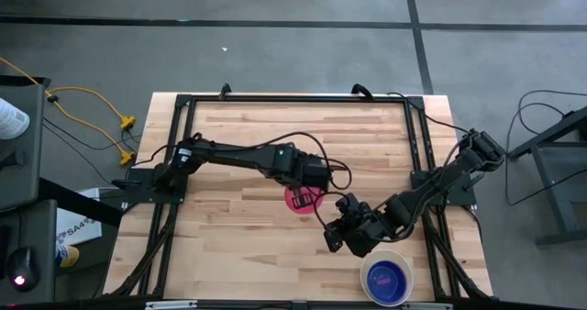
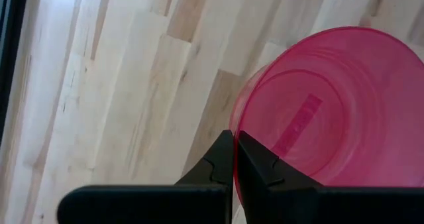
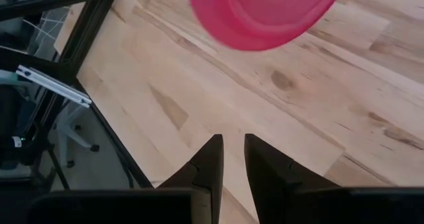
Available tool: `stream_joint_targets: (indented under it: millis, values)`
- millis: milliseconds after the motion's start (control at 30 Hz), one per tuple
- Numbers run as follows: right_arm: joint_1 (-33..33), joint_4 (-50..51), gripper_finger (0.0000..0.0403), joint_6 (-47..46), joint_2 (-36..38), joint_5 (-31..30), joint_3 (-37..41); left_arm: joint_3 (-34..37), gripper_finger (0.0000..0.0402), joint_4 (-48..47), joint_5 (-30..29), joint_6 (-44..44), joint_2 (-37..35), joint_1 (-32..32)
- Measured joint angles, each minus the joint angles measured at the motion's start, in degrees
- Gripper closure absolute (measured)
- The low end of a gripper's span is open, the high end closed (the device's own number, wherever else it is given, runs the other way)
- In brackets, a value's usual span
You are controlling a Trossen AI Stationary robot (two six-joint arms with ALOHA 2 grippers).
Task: Nest bowls inside each other
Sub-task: Stack the red bowl on the purple bowl
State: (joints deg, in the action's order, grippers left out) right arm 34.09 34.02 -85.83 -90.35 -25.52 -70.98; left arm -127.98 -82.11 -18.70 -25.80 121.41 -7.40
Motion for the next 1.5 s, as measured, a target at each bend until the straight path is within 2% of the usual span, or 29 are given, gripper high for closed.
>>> stream_joint_targets:
  millis: [200,267,400,567,900,1000,1167,1500]
  values:
    - [0.36,0.04,0.0348,-1.17,0.0,1.09,0.0,-2.39,0.0401,0.09,-0.78,1.93,0.03,-1.33]
    - [0.87,-0.01,0.0348,1.02,0.0,2.34,0.0,-2.74,0.0401,0.23,-0.55,3.56,0.01,-1.28]
    - [2.48,-2.58,0.0348,13.24,0.0,5.84,0.0,-2.78,0.0401,1.91,3.12,7.2,0.01,-1.26]
    - [3.95,-5.31,0.0348,30.45,0.0,6.36,0.0,-2.78,0.0401,6.65,10.64,12.35,0.01,-1.28]
    - [1.6,-5.11,0.0348,46.64,0.0,10.69,0.0,-2.78,0.0401,7.48,17.01,15.46,0.01,-1.17]
    - [0.56,-5.17,0.0348,51.64,0.0,11.26,0.0,-2.78,0.0401,7.54,17.03,15.5,0.01,-1.15]
    - [-0.93,-6.01,0.0348,54.57,0.0,14.09,0.0,-2.57,0.0401,7.0,17.53,15.46,-0.03,0.18]
    - [-1.31,-9.69,0.0348,60.38,0.0,13.95,0.0,3.77,0.0401,7.7,21.46,17.2,-0.05,2.93]
